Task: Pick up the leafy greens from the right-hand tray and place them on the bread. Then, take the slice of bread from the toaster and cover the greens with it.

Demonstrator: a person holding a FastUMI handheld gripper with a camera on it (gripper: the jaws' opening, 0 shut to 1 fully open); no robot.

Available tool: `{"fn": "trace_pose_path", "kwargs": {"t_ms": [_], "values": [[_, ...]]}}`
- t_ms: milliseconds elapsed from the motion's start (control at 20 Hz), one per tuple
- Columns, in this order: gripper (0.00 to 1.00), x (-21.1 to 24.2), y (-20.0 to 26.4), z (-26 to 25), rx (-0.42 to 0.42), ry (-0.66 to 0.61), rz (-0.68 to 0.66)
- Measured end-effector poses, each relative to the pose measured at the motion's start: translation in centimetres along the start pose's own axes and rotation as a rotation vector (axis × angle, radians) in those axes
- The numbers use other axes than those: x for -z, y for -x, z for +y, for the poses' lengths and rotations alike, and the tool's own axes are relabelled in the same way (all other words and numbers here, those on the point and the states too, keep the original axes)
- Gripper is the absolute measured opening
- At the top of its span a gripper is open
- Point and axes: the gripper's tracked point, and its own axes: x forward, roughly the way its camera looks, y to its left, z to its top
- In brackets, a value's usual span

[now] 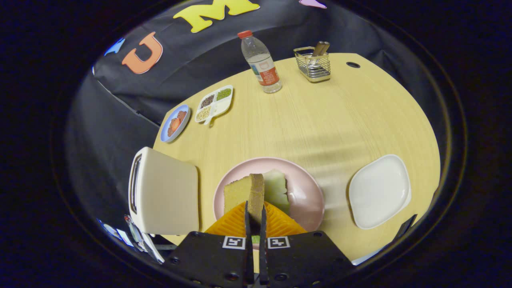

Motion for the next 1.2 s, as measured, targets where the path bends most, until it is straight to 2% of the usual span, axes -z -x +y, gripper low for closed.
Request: {"fn": "trace_pose_path", "kwargs": {"t_ms": [50, 200, 250, 300, 350, 400, 700, 950, 1150, 1200], "values": [[0.08, 0.1, 0.0, -0.2, -0.001, 0.004, -0.001], [0.08, -0.1, -0.6, -1.2, 0.007, 0.033, -0.008], [0.14, -0.1, -0.8, -1.4, 0.005, 0.045, -0.006], [0.14, -0.2, -1.2, -1.8, 0.019, 0.061, -0.010], [0.26, -0.4, -1.4, -2.4, 0.029, 0.082, -0.010], [0.29, -0.3, -1.6, -2.5, 0.025, 0.097, -0.003], [0.41, 0.0, -2.3, -4.3, 0.044, 0.115, 0.048], [0.49, 0.3, -2.1, -4.9, 0.055, 0.175, 0.006], [0.57, -0.5, -0.4, -5.2, 0.120, 0.200, -0.088], [0.62, -0.6, 0.5, -5.0, 0.145, 0.212, -0.113]]}}
